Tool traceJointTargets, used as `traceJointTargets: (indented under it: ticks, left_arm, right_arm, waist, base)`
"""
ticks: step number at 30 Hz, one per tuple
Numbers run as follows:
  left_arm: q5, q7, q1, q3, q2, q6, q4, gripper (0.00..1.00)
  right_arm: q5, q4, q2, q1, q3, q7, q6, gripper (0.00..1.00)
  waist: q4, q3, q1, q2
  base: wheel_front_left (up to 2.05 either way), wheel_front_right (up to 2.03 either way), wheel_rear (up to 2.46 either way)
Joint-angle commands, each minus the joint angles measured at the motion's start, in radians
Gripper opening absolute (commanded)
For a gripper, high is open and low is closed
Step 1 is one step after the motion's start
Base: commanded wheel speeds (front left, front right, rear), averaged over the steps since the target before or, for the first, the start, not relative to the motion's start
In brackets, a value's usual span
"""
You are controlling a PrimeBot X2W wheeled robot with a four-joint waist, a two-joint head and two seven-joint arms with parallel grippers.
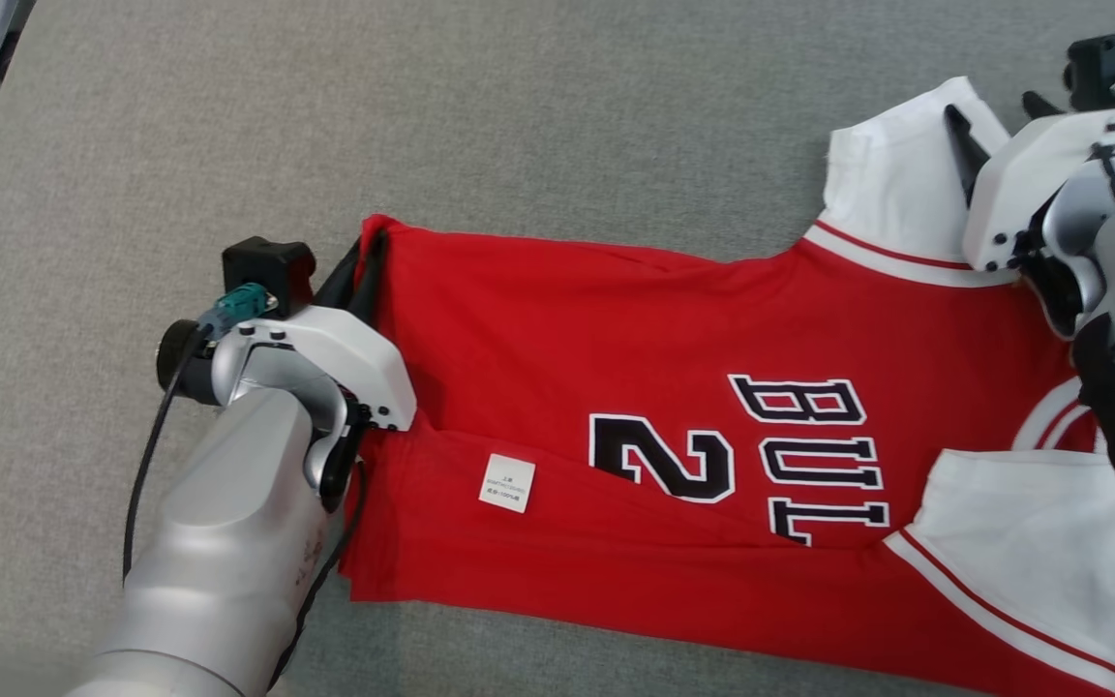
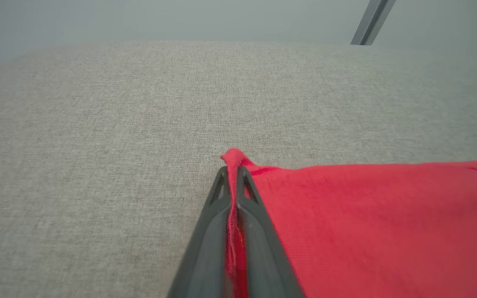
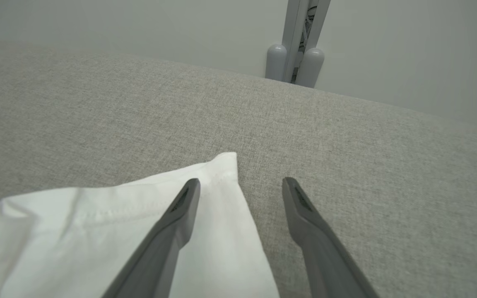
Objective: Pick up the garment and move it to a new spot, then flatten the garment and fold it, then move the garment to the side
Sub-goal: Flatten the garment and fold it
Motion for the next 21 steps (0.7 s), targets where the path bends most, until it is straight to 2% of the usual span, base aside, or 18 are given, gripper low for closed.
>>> traceJointTargets:
  ticks: [1, 4, 5, 6, 7, 8, 12, 16, 21]
  left_arm:
    - [-0.031, -0.004, 0.001, -0.033, 0.005, 0.020, -0.022, 0.00]
    - [-0.083, -0.006, 0.003, -0.092, 0.005, 0.047, -0.046, 0.00]
    - [-0.098, -0.007, 0.003, -0.109, 0.005, 0.054, -0.051, 0.00]
    - [-0.109, -0.008, 0.001, -0.123, 0.004, 0.062, -0.054, 0.00]
    - [-0.121, -0.008, -0.002, -0.136, 0.005, 0.069, -0.055, 0.00]
    - [-0.132, -0.008, -0.005, -0.146, 0.005, 0.074, -0.055, 0.00]
    - [-0.157, -0.010, -0.028, -0.161, 0.004, 0.101, -0.062, 0.00]
    - [-0.141, -0.010, -0.028, -0.133, 0.005, 0.126, -0.095, 0.00]
    - [-0.104, -0.010, 0.005, -0.077, 0.017, 0.139, -0.131, 0.00]
  right_arm:
    - [-0.005, 0.024, -0.013, -0.027, -0.008, 0.009, 0.000, 1.00]
    - [-0.017, 0.055, -0.009, -0.044, -0.012, 0.025, 0.000, 1.00]
    - [-0.023, 0.062, -0.009, -0.046, -0.010, 0.029, 0.000, 0.68]
    - [-0.027, 0.069, -0.009, -0.046, -0.006, 0.028, 0.000, 0.31]
    - [-0.030, 0.073, -0.010, -0.045, -0.005, 0.023, 0.000, 0.31]
    - [-0.037, 0.076, -0.014, -0.045, 0.000, 0.019, 0.000, 0.00]
    - [-0.054, 0.080, -0.037, -0.060, -0.009, -0.028, -0.001, 0.00]
    - [-0.074, 0.082, -0.053, -0.073, -0.038, -0.115, 0.000, 0.00]
    - [-0.100, 0.083, -0.037, -0.067, -0.069, -0.233, 0.000, 0.00]
  waist:
    - [0.028, 0.026, 0.0000, 0.0000]
    - [0.039, 0.034, 0.0000, 0.0000]
    - [0.041, 0.034, 0.0000, 0.0000]
    - [0.043, 0.035, 0.0000, 0.0000]
    - [0.043, 0.035, 0.0000, 0.0000]
    - [0.044, 0.035, 0.0000, 0.0000]
    - [0.038, 0.038, 0.0000, 0.0000]
    - [0.026, 0.029, 0.0000, 0.0000]
    - [-0.001, -0.005, 0.0000, 0.0000]
  base:
    - [0.00, 0.00, 0.00]
    - [0.00, 0.00, 0.00]
    - [0.00, 0.00, 0.00]
    - [0.00, 0.00, 0.00]
    - [0.00, 0.00, 0.00]
    - [0.00, 0.00, 0.00]
    - [0.00, 0.00, 0.00]
    - [0.00, 0.00, 0.00]
    - [0.00, 0.00, 0.00]
